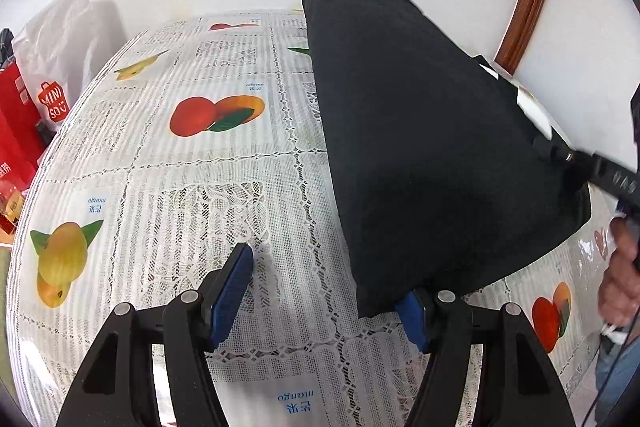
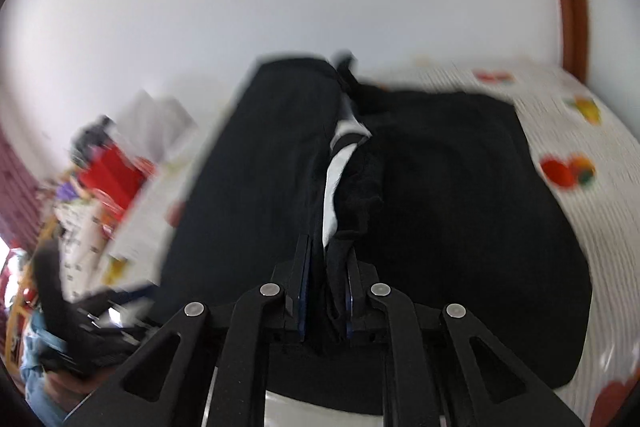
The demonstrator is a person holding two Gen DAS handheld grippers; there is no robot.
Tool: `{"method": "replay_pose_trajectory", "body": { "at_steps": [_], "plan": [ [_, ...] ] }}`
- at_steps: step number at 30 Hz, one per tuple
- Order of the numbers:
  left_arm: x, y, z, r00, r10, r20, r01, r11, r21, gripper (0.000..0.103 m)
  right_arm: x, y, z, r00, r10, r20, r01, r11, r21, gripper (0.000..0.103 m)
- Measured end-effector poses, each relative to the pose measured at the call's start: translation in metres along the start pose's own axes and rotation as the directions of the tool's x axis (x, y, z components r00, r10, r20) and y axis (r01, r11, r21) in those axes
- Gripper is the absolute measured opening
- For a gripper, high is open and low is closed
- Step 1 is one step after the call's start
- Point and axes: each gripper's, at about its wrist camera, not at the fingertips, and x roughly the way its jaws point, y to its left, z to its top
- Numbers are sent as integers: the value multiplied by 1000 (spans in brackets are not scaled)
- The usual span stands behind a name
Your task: Fold large clothes
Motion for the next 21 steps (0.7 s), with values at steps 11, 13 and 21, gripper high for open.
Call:
{"method": "replay_pose_trajectory", "body": {
  "at_steps": [11, 13, 21],
  "plan": [
    [10, -31, 6, 996, -90, -7, 90, 995, 45, 63, 21, -11, 17, 999, 14, -40, -12, 998, 62, 48],
    [14, -38, 6, 999, -54, -1, 54, 996, 74, 65, 29, -13, 19, 999, 14, -49, -10, 996, 87, 49],
    [21, -52, 6, 999, 40, 9, -41, 996, 85, 66, 22, 3, 31, 999, 52, -16, -52, 999, -7, 9]
  ]
}}
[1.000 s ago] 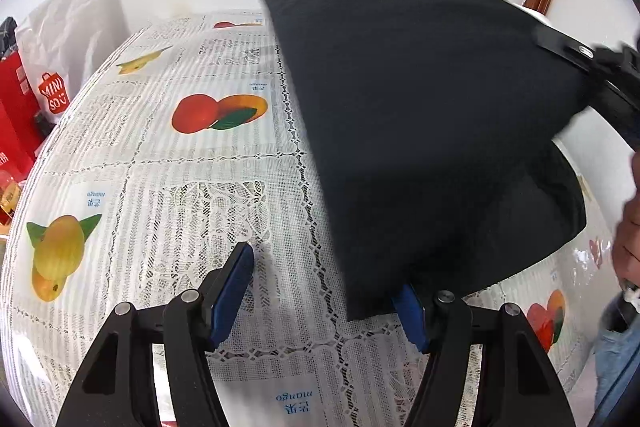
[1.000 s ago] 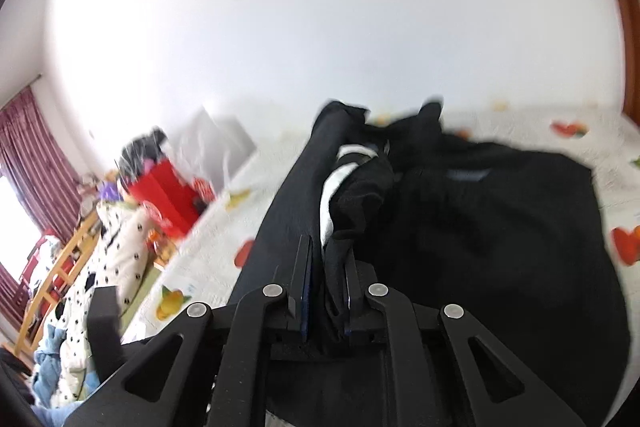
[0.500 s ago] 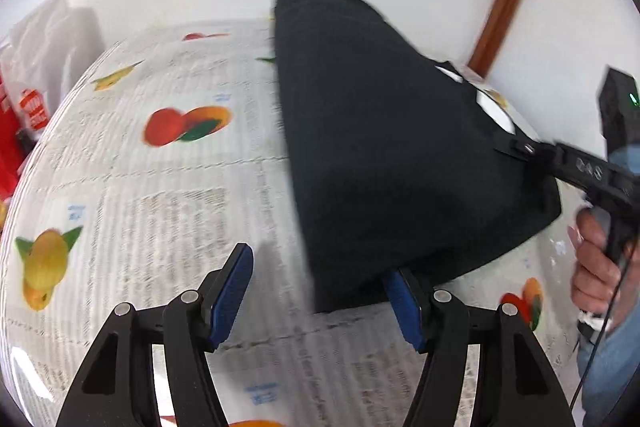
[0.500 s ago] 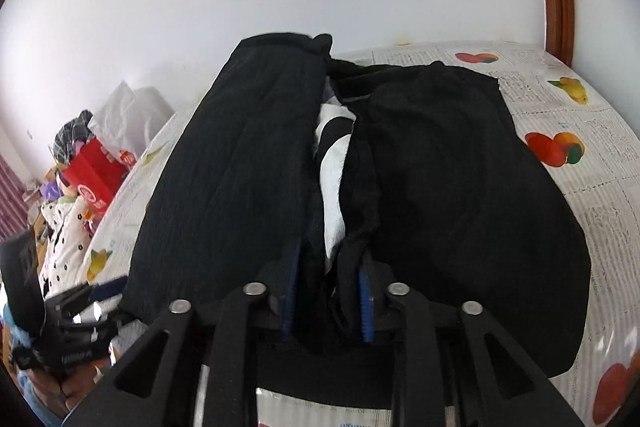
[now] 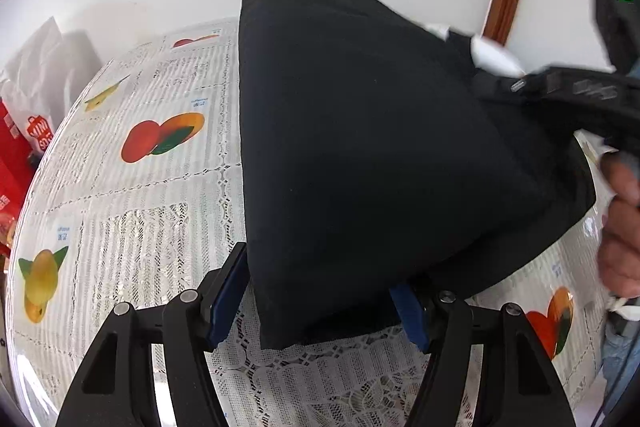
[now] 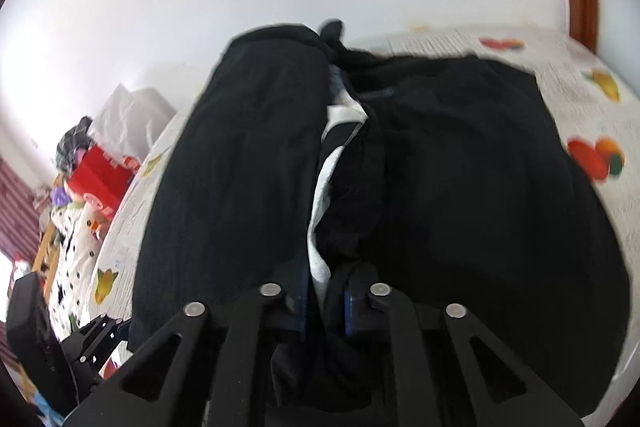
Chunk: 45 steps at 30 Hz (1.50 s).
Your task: Fold large clothes
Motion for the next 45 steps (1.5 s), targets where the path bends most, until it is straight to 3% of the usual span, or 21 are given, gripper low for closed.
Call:
{"method": "replay_pose_trajectory", "body": {
  "at_steps": [2, 4, 7, 11, 16, 19, 23, 30, 32, 33, 35, 36, 38, 42, 45],
  "plan": [
    [0, -1, 0, 1000, 7, 0, -7, 1000, -8, 65, -24, -5, 3, 995, 58, 83, -56, 998, -19, 8],
    [3, -4, 2, 1000, 22, -1, -22, 1000, -2, 65, -60, -20, 2, 975, 117, 190, -119, 993, -4, 8],
    [4, -6, 3, 1000, 28, -2, -28, 1000, -6, 65, -86, -38, -8, 962, 106, 253, -115, 993, 21, 8],
    [5, -8, 4, 1000, 27, -6, -27, 1000, 4, 66, -68, -56, -27, 989, -28, 142, 20, 998, 54, 8],
    [4, -7, 8, 1000, -3, -29, 3, 1000, 7, 64, -44, -58, -43, 989, -114, 91, 108, 992, 59, 9],
    [7, -15, 13, 998, -54, -23, 55, 998, 15, 64, -42, -58, -41, 987, -130, 97, 124, 990, 64, 9],
    [14, -36, 19, 998, -65, -23, 66, 997, 41, 64, -39, -63, -39, 989, -122, 85, 115, 989, 89, 10],
    [17, -59, 20, 999, 14, -31, -13, 999, 44, 66, -38, -64, -32, 991, -131, 36, 127, 988, 91, 10],
    [18, -59, 20, 999, 25, -29, -24, 999, 38, 66, -46, -62, -27, 990, -129, 64, 125, 990, 66, 8],
    [18, -59, 20, 999, 28, -26, -26, 999, 40, 66, -59, -63, -25, 987, -104, 126, 96, 993, 71, 8],
    [18, -58, 20, 999, 26, -21, -26, 999, 37, 66, -82, -66, -26, 973, -43, 227, 23, 996, 90, 7],
    [18, -58, 19, 999, 27, -18, -27, 999, 36, 66, -98, -72, -30, 955, -3, 296, -28, 994, 103, 7],
    [19, -59, 21, 999, 30, -16, -29, 999, 34, 66, -107, -83, -38, 947, -7, 320, -34, 992, 122, 7],
    [17, -60, 20, 999, 32, -17, -31, 999, 34, 66, -83, -100, -56, 979, -121, 164, 99, 985, 139, 8],
    [15, -58, 19, 999, 26, -26, -25, 999, 32, 66, -82, -99, -70, 975, -177, 135, 164, 981, 103, 11]
  ]
}}
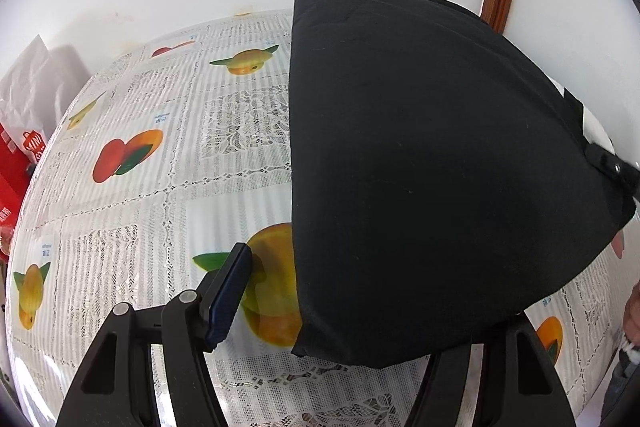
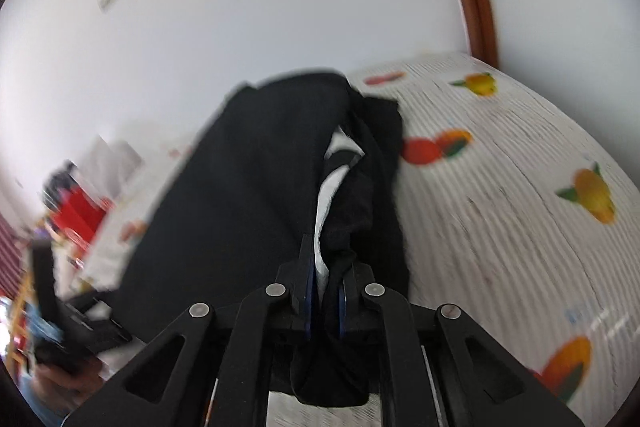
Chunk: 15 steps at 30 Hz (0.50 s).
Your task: Fold large clothes
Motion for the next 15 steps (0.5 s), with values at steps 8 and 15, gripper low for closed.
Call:
{"method": "replay_pose_trajectory", "body": {
  "at_steps": [8, 15],
  "plan": [
    [0, 12, -1, 999, -44, -14, 44, 999, 1, 64, -31, -3, -13, 996, -88, -16, 86, 994, -63, 26],
    [-21, 16, -18, 993, -114, 1, 114, 993, -21, 58, -57, -14, -25, 994, -100, -39, 96, 992, -84, 36]
  ]
}}
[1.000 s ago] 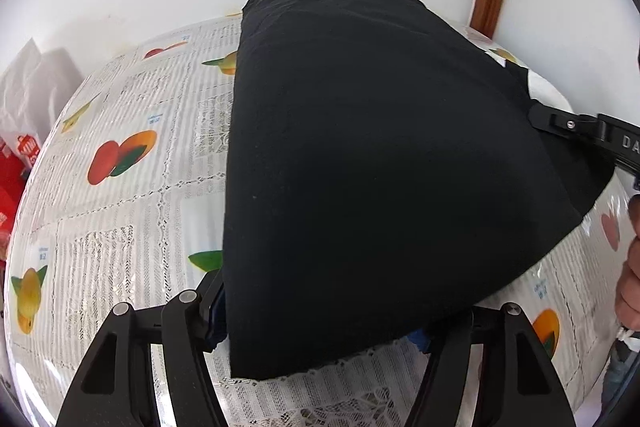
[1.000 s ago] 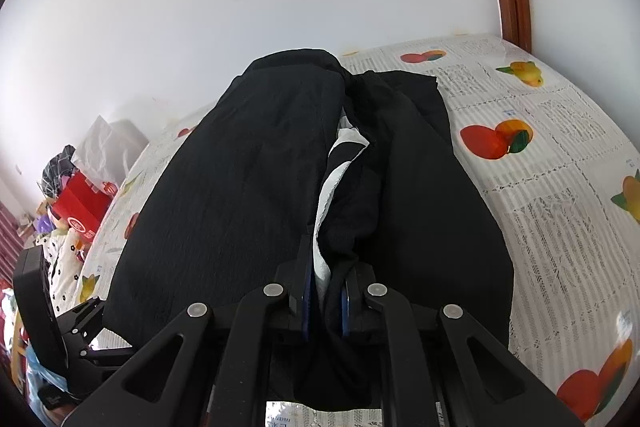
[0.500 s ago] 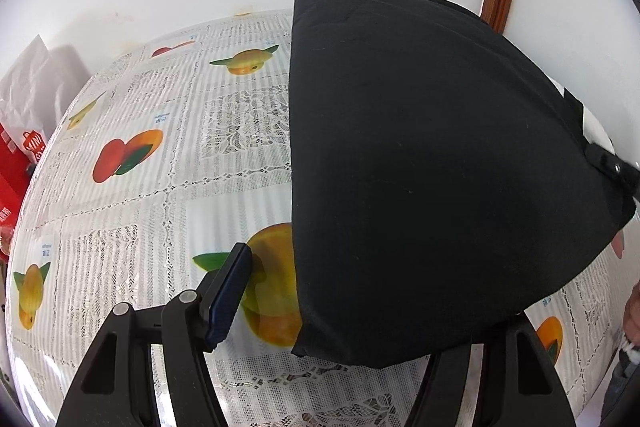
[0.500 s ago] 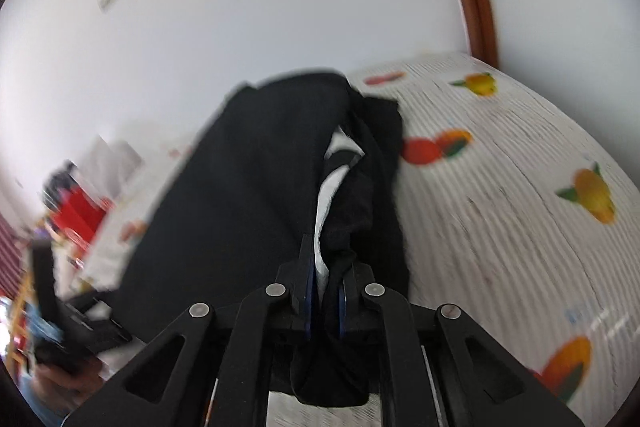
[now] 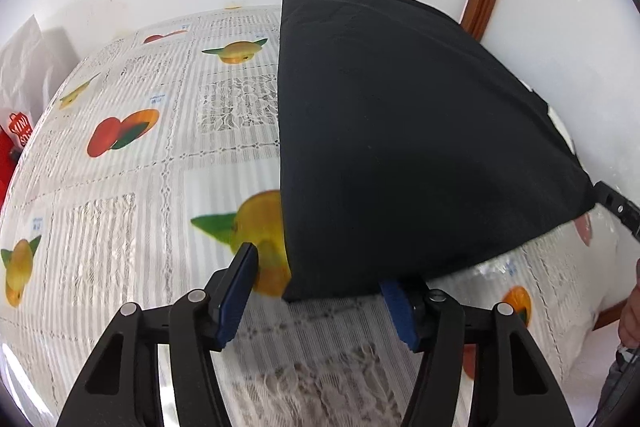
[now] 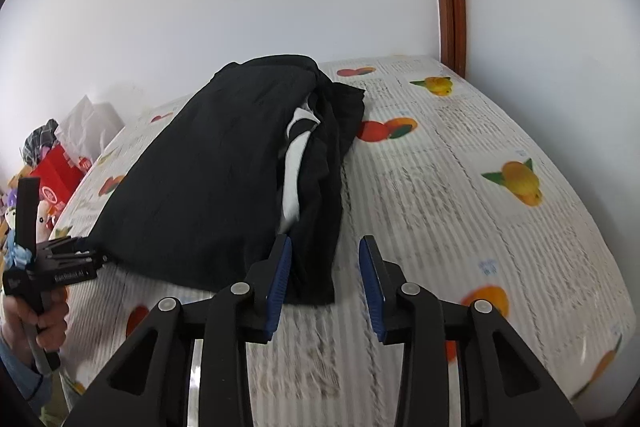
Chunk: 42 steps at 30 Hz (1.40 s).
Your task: Fold large clothes
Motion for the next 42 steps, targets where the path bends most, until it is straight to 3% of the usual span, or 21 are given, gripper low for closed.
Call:
{"method": "replay_pose_trajectory", "body": {
  "at_steps": [9, 14, 16, 18, 22, 29, 37, 42],
  "plan": [
    [-20, 4, -12, 998, -49, 34, 49, 999, -4, 39, 27, 13, -21, 994, -27, -105, 25, 999, -25, 36],
    [-25, 5, -11, 997, -60, 47, 60, 998, 2, 33, 38, 14, -16, 997, 4, -81, -2, 1000, 22, 36],
    [-26, 6, -10, 997, -68, 45, 68, 998, -6, 26, 46, 13, -12, 996, 5, -92, -1, 999, 41, 36],
    [-25, 7, -9, 997, -70, 45, 70, 997, -13, 16, 56, 12, -9, 994, 19, -111, -14, 999, 52, 23],
    [-22, 10, -4, 996, -81, 47, 83, 996, -29, 8, 62, 9, 2, 994, 41, -99, -34, 997, 65, 13],
    [-20, 12, 5, 997, -53, 63, 55, 998, -39, 6, 97, 11, 37, 993, 43, -111, -39, 999, 35, 9],
    [-13, 45, 21, 999, -7, 45, 12, 995, -103, 6, 136, 33, 69, 992, 67, -109, -66, 998, 17, 9],
    [-12, 54, 19, 999, -28, 22, 31, 992, -123, 8, 133, 33, 74, 993, 45, -108, -43, 999, 18, 17]
  ]
}}
